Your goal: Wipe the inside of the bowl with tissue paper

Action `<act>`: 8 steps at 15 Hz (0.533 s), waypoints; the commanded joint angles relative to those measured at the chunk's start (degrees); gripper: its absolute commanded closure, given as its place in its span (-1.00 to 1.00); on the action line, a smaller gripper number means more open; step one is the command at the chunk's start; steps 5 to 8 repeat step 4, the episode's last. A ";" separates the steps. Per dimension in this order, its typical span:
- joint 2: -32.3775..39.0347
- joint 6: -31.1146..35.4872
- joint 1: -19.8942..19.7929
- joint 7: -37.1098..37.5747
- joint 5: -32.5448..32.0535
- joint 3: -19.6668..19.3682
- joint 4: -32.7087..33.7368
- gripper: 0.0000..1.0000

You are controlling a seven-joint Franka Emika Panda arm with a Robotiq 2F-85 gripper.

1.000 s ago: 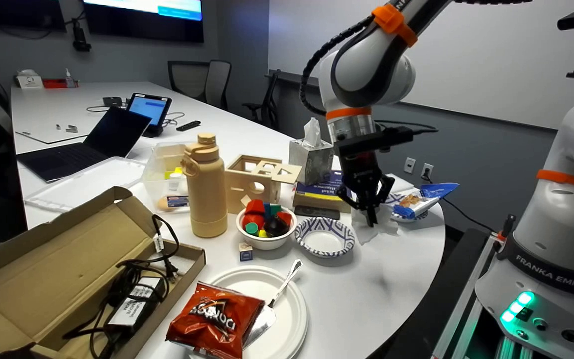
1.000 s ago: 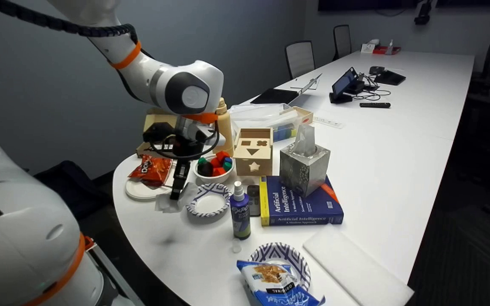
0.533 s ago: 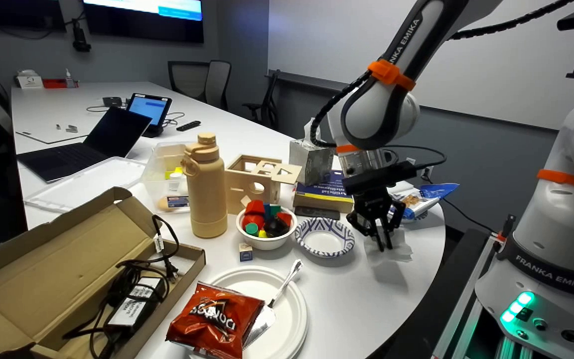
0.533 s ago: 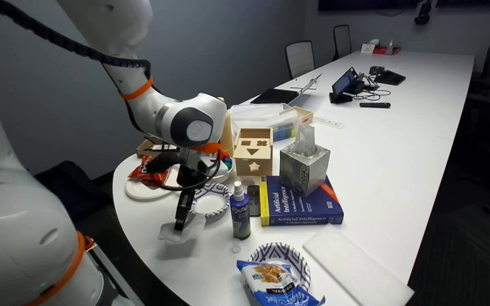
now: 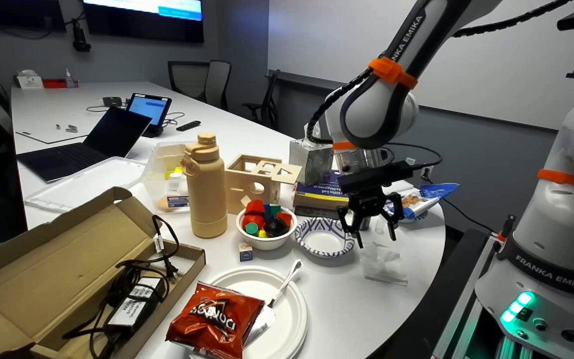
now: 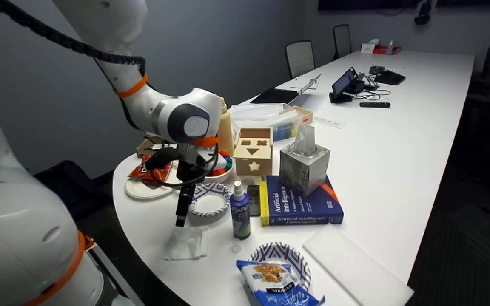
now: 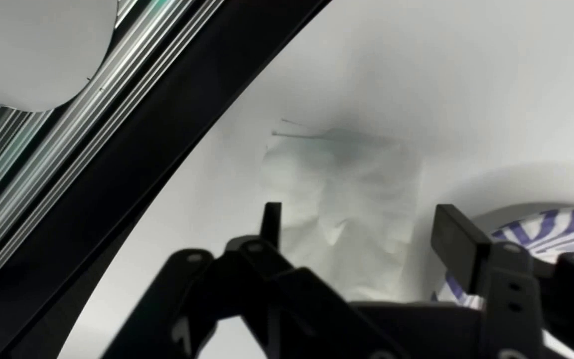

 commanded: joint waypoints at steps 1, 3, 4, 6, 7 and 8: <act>-8.82 -1.52 1.70 0.35 -0.44 2.09 -1.52 -1.00; -11.48 -0.80 2.05 -0.24 -0.53 3.26 -1.45 -1.00; -12.53 -0.53 2.05 -0.56 -0.48 3.71 -1.44 -1.00; -12.53 -0.53 2.05 -0.56 -0.48 3.71 -1.44 -1.00; -12.53 -0.53 2.05 -0.56 -0.48 3.71 -1.44 -1.00; -12.53 -0.53 2.05 -0.56 -0.48 3.71 -1.44 -1.00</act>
